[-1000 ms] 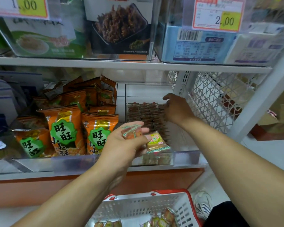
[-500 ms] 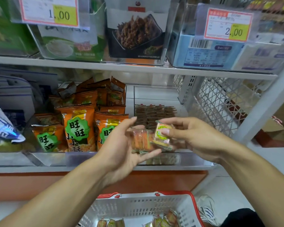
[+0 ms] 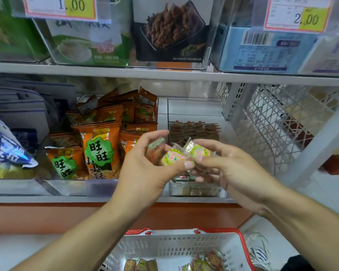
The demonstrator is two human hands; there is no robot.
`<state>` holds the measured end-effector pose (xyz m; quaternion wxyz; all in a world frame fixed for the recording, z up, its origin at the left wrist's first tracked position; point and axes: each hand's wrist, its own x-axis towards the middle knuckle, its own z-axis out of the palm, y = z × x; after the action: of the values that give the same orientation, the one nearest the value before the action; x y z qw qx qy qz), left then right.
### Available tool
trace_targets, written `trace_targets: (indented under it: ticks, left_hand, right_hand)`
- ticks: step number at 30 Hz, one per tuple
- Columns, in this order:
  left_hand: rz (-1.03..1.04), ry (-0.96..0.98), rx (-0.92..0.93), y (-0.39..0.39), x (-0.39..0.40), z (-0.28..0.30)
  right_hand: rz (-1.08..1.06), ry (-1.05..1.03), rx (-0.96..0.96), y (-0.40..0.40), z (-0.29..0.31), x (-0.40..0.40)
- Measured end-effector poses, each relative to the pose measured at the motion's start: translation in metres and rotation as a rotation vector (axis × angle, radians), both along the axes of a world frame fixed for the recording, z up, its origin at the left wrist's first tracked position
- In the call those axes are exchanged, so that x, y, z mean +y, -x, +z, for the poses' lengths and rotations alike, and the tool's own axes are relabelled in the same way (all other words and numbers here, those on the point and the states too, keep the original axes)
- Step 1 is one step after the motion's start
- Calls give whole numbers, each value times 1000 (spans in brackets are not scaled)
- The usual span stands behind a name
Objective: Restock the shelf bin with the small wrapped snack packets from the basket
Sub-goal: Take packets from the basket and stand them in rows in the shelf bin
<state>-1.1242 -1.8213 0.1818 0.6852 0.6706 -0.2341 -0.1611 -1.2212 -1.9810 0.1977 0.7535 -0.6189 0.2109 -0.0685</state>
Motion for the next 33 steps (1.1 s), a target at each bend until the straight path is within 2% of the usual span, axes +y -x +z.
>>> trace_targets:
  ticks: [3,7,9,11,12,14,16,19,22,24,29,33]
  left_hand:
    - [-4,-80,-38,3,-1,-1]
    - [10,-87,31,7,-4,-3]
    - [11,-62,78,7,-4,-4]
    - [2,-67,129,4,-3,-6]
    - [-23,-90,147,2,-2,-7]
    - [-109,-167,152,2,0,-6]
    - [-210,-191,187,1,2,-6]
    - [-335,-112,300,-1,4,-5]
    - [-374,-101,317,-5,6,-3]
    - [-373,-93,330,-6,6,-1]
    - [-351,-105,348,-3,0,-1]
    - [-296,-9,565,1,-5,2]
  right_hand:
    - [17,65,0,0,-4,7]
    - [-88,17,-65,-2,-5,10]
    - [-140,74,-142,-1,-2,6]
    - [-82,220,-212,1,4,-4]
    - [12,327,-226,3,8,-9]
    - [212,562,-202,8,13,-15]
    - [292,740,-149,9,13,-19]
    - [301,820,-117,10,15,-24]
    - [307,902,-128,12,19,-29]
    - [343,861,-115,12,19,-31]
    - [381,528,-44,11,11,-39]
    - [397,528,-4,12,8,-42]
